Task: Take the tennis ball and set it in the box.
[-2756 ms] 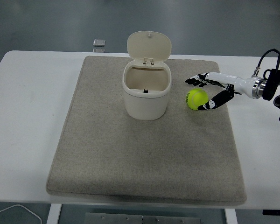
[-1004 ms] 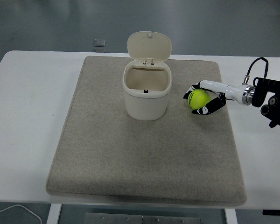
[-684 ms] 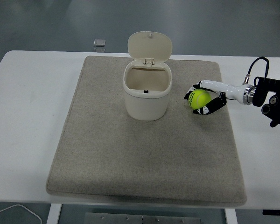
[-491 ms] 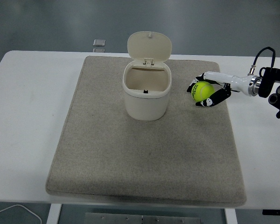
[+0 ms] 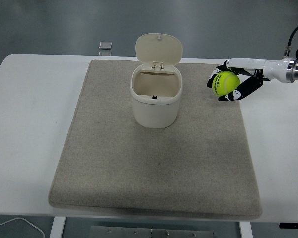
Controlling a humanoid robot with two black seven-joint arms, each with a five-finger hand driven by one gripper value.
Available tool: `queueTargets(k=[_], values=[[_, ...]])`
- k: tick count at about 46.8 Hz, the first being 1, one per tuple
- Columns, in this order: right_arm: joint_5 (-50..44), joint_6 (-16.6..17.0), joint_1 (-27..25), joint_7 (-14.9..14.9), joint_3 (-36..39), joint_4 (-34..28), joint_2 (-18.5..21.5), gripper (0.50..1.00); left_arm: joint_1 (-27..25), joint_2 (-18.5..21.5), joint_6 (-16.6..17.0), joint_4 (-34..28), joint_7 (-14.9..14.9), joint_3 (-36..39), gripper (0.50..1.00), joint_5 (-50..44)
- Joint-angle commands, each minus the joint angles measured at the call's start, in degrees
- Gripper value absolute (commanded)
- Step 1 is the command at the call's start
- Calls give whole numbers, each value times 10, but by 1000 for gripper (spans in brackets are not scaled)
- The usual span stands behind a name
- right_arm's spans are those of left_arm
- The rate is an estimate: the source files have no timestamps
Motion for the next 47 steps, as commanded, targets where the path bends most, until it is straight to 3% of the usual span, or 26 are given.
queueTargets(k=[1, 10, 23, 36, 47], values=[[0, 16, 17, 17, 1, 12, -14, 500, 0, 0, 0, 0, 0, 0, 996, 0], [20, 34, 33, 35, 30, 44, -23, 500, 0, 0, 0, 0, 0, 0, 996, 0], [60, 25, 40, 35, 45, 55, 19, 500, 0, 0, 0, 0, 0, 0, 996, 0], [56, -22, 41, 29, 44, 55, 77, 500, 0, 0, 0, 0, 0, 0, 996, 0], [51, -45, 41, 26, 44, 54, 94, 500, 0, 0, 0, 0, 0, 0, 996, 0]])
